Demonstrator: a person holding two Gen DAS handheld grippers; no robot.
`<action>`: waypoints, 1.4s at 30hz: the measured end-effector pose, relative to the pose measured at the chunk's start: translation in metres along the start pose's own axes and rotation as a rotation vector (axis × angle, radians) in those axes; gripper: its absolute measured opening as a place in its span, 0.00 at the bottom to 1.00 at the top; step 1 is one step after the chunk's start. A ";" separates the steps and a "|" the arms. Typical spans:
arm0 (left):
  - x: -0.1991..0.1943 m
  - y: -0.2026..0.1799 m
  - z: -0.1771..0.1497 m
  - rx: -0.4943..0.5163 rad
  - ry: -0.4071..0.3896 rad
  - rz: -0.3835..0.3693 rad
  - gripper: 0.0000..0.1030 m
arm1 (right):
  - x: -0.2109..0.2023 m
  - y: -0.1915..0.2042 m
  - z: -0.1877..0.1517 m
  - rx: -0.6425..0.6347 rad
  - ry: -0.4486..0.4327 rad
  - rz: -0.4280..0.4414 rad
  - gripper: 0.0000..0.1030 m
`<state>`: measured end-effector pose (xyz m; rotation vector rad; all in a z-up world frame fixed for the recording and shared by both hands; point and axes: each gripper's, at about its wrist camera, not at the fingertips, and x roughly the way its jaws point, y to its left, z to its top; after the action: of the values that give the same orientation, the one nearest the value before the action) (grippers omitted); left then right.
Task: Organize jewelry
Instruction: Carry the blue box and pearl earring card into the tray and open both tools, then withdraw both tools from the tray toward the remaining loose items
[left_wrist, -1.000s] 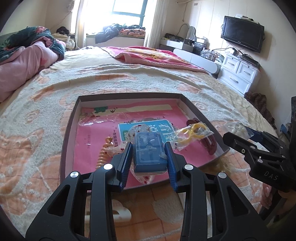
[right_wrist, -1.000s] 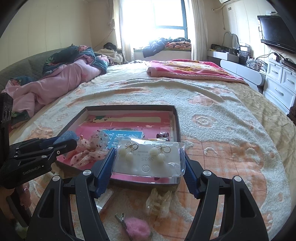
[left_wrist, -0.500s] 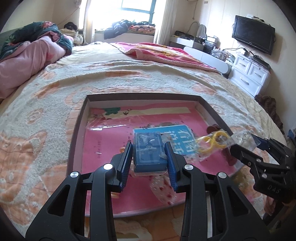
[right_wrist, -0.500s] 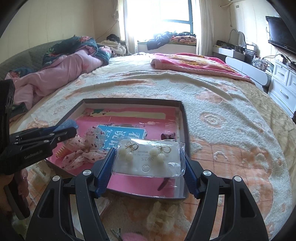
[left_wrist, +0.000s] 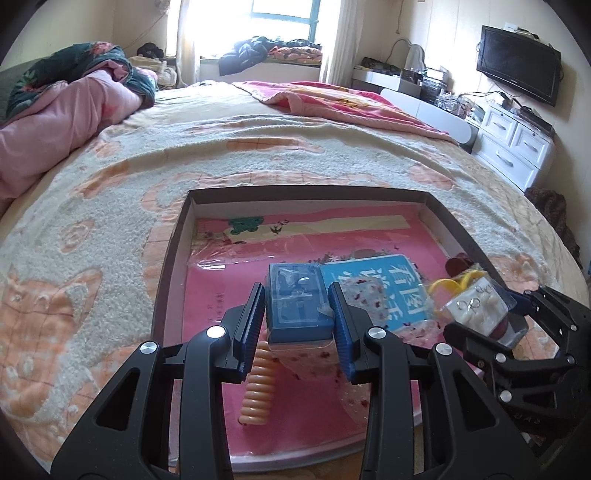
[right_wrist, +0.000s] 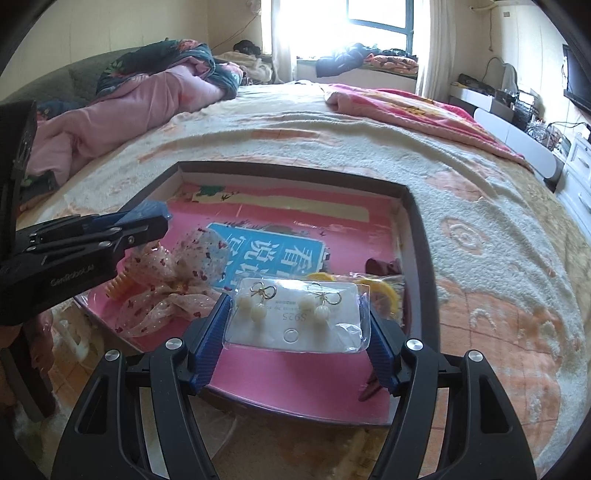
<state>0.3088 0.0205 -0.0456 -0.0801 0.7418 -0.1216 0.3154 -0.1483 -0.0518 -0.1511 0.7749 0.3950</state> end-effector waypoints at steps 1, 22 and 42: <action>0.002 0.001 0.000 -0.004 0.001 0.004 0.27 | 0.001 0.000 0.000 0.007 0.004 0.010 0.65; 0.000 0.013 -0.003 -0.050 -0.004 0.032 0.27 | -0.007 0.003 -0.011 0.025 -0.004 0.037 0.80; -0.030 0.016 -0.016 -0.068 -0.041 0.031 0.54 | -0.038 0.002 -0.025 0.065 -0.069 0.023 0.87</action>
<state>0.2772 0.0403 -0.0393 -0.1353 0.7058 -0.0652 0.2742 -0.1646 -0.0429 -0.0671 0.7210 0.3938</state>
